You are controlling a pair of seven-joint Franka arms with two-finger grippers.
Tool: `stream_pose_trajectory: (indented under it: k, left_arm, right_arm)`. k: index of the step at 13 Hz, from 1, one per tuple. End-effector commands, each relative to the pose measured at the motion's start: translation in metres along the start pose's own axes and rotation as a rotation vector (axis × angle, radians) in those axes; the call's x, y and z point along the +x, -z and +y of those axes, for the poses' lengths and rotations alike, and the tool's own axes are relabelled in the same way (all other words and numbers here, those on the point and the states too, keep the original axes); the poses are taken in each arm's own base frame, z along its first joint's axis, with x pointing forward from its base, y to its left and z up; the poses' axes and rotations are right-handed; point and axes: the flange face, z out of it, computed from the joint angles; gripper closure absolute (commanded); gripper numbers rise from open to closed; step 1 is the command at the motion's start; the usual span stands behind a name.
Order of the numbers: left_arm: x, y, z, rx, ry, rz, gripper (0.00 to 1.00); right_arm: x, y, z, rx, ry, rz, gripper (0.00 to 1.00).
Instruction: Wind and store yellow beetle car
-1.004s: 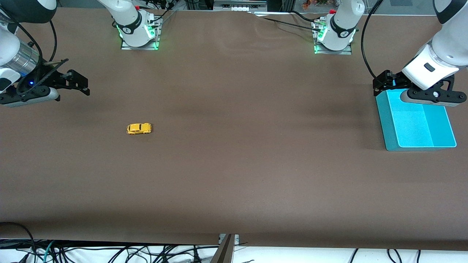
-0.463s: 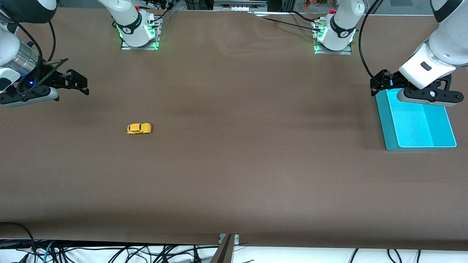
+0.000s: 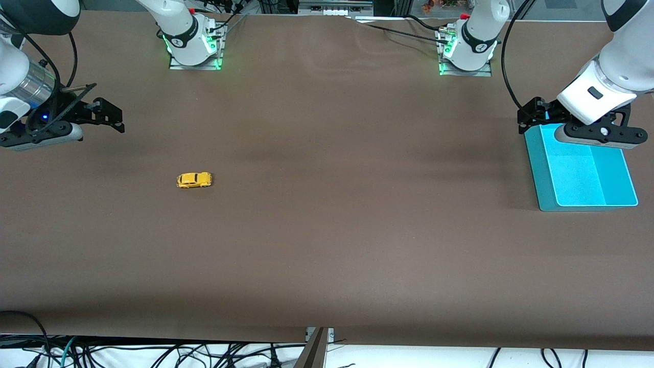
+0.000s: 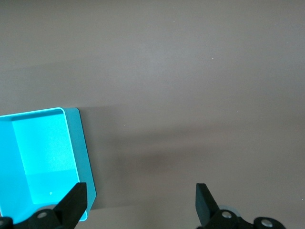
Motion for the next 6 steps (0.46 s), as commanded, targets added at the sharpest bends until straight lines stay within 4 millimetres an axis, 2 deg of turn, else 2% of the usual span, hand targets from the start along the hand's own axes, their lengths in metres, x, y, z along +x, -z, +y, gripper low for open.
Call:
stream_pose_trajectory:
  k: [1, 3, 6]
  left_arm:
    - [0.003, 0.006, 0.001, -0.016, 0.009, -0.008, 0.00]
    - [0.003, 0.006, 0.001, -0.016, 0.009, -0.008, 0.00]
    - [0.003, 0.006, 0.001, -0.016, 0.009, -0.008, 0.00]
  right_arm:
    - [0.001, 0.002, 0.001, -0.010, 0.017, -0.017, 0.00]
    - [0.002, 0.002, 0.001, -0.009, 0.016, -0.017, 0.00]
    - [0.006, -0.011, 0.002, -0.005, 0.015, -0.037, 0.00]
